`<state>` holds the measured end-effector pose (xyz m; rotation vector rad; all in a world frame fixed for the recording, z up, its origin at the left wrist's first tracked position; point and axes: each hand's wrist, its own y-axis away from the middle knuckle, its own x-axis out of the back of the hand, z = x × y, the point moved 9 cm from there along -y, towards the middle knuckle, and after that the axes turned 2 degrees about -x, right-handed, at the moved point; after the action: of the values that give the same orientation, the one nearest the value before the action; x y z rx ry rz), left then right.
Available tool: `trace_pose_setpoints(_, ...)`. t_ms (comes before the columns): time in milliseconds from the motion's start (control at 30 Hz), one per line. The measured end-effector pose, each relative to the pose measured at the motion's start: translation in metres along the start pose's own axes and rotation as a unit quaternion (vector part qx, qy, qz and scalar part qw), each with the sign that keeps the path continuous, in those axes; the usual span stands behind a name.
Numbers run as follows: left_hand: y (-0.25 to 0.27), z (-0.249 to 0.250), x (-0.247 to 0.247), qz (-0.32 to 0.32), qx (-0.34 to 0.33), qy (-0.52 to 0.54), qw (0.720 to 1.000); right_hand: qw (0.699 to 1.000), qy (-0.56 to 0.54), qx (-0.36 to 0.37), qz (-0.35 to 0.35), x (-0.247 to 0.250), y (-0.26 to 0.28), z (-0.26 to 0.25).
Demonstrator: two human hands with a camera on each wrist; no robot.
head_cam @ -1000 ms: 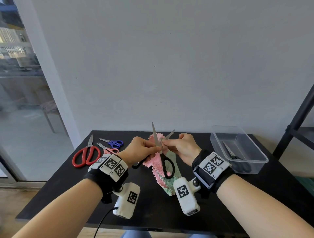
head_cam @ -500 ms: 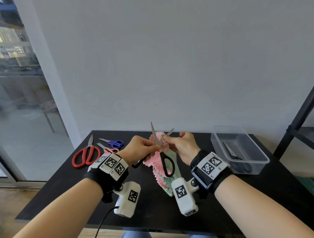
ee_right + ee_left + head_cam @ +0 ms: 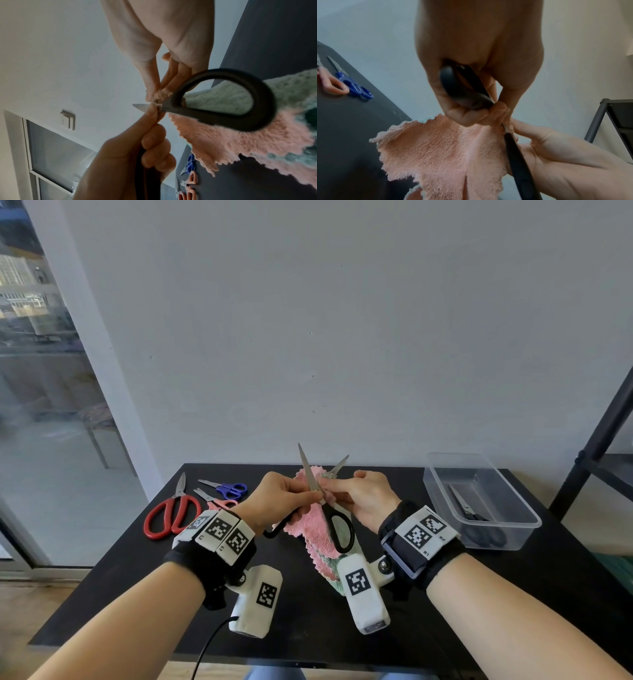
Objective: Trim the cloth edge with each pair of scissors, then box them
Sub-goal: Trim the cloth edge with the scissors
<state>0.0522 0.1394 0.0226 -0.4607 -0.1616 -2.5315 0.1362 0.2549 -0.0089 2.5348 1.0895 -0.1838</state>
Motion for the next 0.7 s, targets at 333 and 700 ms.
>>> trace_pose_setpoints(333,0.003,0.0,-0.002,-0.01,-0.003,-0.014,1.0,1.0,0.003,0.017,0.026,0.006,0.002,-0.006)
trace_pose_setpoints(700,0.005,-0.002,-0.007,-0.014,0.011,-0.003,1.0,0.998,-0.009,0.03,0.05,0.017,-0.004,-0.007)
